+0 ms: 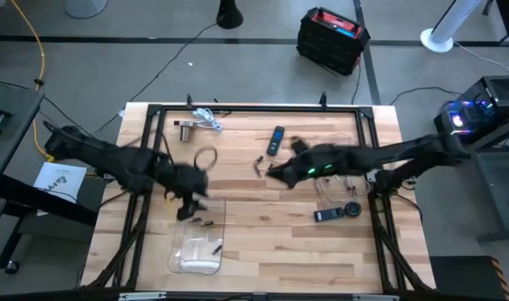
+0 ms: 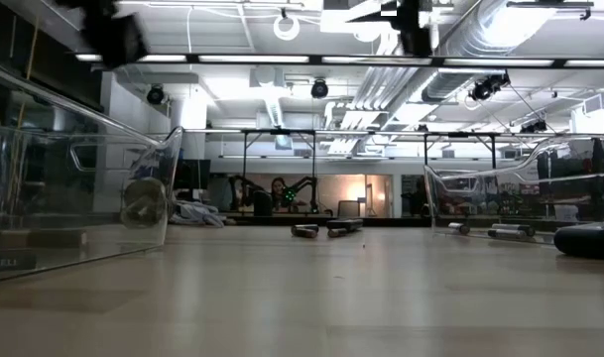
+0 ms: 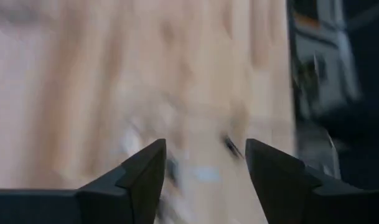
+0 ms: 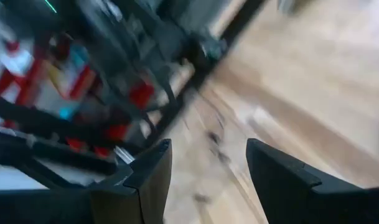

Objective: Sort batteries
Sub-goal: Put the black battery into the left transparent bin

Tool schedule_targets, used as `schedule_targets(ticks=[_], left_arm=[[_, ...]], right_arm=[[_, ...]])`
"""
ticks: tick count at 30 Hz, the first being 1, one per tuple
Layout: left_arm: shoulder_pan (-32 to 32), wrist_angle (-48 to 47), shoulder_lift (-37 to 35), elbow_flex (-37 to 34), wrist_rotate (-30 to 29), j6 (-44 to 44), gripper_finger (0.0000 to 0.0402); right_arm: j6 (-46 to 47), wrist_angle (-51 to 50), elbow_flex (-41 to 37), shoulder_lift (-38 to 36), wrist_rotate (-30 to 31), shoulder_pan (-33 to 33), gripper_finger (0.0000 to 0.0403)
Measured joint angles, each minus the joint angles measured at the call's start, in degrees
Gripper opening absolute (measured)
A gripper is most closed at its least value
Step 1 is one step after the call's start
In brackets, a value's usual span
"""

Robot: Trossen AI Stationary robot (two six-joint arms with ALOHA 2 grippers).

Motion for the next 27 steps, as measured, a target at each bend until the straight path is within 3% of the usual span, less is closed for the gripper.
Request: schedule_targets(ticks=[4, 8, 14, 21, 27], left_arm=[[5.2, -0.1, -0.9, 7.0, -10.7, 8.3, 0.0217], [9.7, 0.0, -1.3, 9.7, -18.4, 10.3, 0.0217], [12.6, -0.7, -1.0, 9.7, -18.7, 9.4, 0.0218], [12.6, -0.7, -1.0, 9.7, -18.5, 8.7, 0.0218], [12.6, -0.7, -1.0, 9.7, -18.6, 8.5, 0.0218]], right_arm=[[3.1, 0.1, 0.0, 8.7, -1.2, -1.1, 0.0201], [11.4, -1.6, -0.1, 14.6, 0.7, -4.5, 0.0201], [11.1, -9.0, 5.0, 22.8, 1.1, -8.4, 0.0201], [8.7, -41.1, 21.1, 32.4, 5.3, -12.6, 0.0201], [5.8, -44.9, 28.5, 39.1, 4.0, -14.4, 0.0199]])
